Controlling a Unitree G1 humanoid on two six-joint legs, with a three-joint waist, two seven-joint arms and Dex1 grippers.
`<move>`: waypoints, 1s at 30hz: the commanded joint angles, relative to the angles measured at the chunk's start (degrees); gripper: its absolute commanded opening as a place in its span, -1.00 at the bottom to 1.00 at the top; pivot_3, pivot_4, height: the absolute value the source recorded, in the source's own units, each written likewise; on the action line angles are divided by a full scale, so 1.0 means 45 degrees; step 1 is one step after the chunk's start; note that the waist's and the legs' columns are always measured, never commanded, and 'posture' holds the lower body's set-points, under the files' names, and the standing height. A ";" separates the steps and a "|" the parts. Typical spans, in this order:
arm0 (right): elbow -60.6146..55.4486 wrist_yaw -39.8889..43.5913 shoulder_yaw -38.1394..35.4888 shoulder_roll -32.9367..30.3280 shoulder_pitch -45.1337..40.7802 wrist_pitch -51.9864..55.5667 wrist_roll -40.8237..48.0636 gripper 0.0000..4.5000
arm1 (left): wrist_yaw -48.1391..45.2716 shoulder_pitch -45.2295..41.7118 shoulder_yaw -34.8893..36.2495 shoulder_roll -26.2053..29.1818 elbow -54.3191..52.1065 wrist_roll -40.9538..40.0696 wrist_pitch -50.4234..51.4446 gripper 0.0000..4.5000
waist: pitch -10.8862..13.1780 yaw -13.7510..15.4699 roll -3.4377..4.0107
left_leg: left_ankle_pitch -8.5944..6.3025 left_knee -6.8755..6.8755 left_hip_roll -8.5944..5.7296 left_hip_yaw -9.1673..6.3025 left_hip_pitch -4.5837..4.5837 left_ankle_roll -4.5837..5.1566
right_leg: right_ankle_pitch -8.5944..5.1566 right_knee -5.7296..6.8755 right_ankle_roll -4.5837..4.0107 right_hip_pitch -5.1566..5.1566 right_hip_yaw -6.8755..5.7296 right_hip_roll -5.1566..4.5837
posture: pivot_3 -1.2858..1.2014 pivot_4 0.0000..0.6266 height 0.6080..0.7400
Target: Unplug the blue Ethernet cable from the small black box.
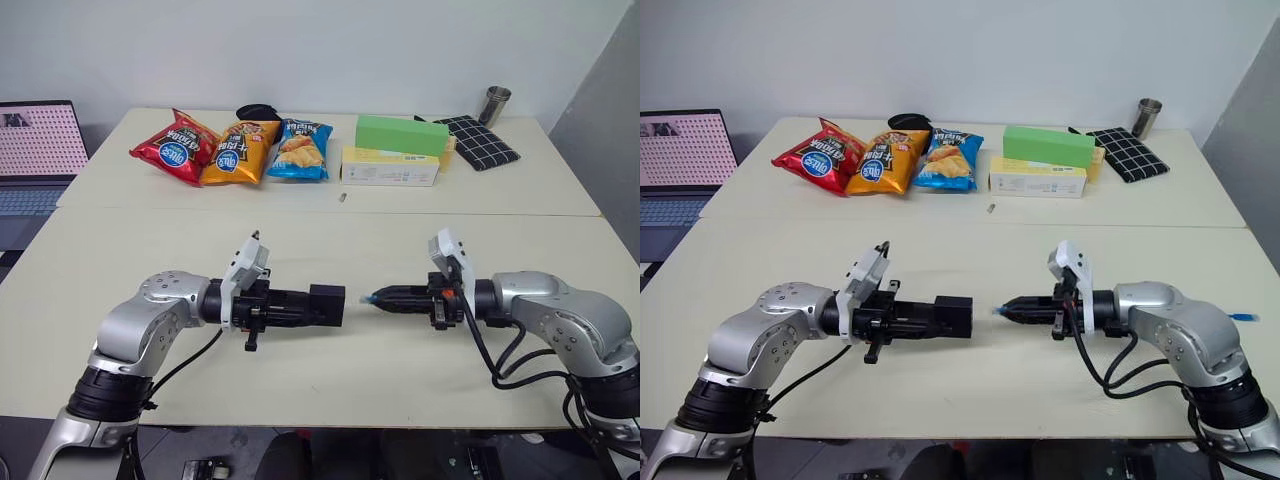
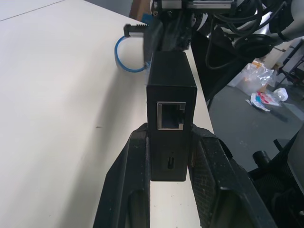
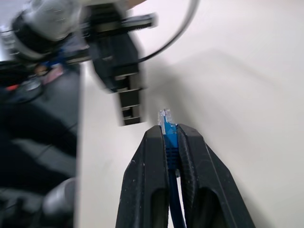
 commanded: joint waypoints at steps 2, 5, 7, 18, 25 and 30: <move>0.3949 -0.2769 0.0723 0.0286 -0.1128 -0.4287 -0.4855 -0.99 | 0.0571 0.0243 0.0504 -0.0017 -0.0147 0.0171 -0.0499 -0.65 | 0.0000 0.0007 0.0002 | 0.0004 -0.0001 -0.0006 0.0011 0.0000 -0.0007 | 0.0000 0.0003 0.0000 -0.0008 0.0011 -0.0002 | 0.03 -0.52 1.00; 0.6579 -0.4526 0.0785 0.0906 -0.1871 -0.5532 -0.6483 -0.83 | 0.1062 0.0284 0.0493 -0.0257 -0.0081 0.0460 -0.0846 -0.65 | 0.0002 0.0021 0.0001 | 0.0024 -0.0010 -0.0004 0.0020 -0.0022 -0.0042 | 0.0000 -0.0004 0.0000 -0.0035 0.0010 -0.0003 | 0.03 -0.52 1.00; 0.7657 -0.5111 0.0529 0.1323 -0.2235 -0.5958 -0.6872 -0.67 | 0.1559 0.0191 0.0555 -0.0511 0.0091 0.0707 -0.1123 -0.65 | 0.0002 0.0006 0.0002 | 0.0025 -0.0010 -0.0001 0.0044 -0.0029 -0.0045 | 0.0000 -0.0001 0.0000 -0.0045 0.0026 -0.0004 | 0.03 -0.52 1.00; 0.4697 -0.2036 -0.0939 0.1205 -0.1895 -0.4447 -0.4639 0.53 | 0.6699 -0.1063 0.1430 -0.2720 0.3050 0.3783 -0.4820 -0.65 | 0.0002 0.0032 0.0004 | 0.0026 -0.0007 0.0004 0.0055 -0.0028 -0.0046 | 0.0000 0.0019 0.0000 -0.0054 0.0030 -0.0007 | 0.03 -0.52 1.00; -0.0581 0.0475 -0.0781 0.0383 -0.0920 -0.1349 -0.1284 0.84 | 0.9225 -0.1489 0.1969 -0.3509 0.5917 0.5425 -0.8207 -0.65 | 0.0001 0.0023 0.0003 | 0.0025 -0.0009 0.0010 0.0043 -0.0028 -0.0045 | 0.0000 0.0019 0.0000 -0.0053 0.0017 -0.0005 | 0.03 -0.52 1.00; -0.1190 0.0104 -0.0236 0.0750 -0.1124 -0.0879 -0.1457 0.84 | 1.0449 -0.1447 0.2351 -0.4115 0.7667 0.5660 -0.9484 -0.65 | -0.0004 0.0045 -0.0008 | 0.0025 0.0000 0.0002 0.0038 -0.0025 -0.0043 | 0.0000 0.0023 0.0000 -0.0047 0.0017 -0.0012 | 0.03 -0.52 1.00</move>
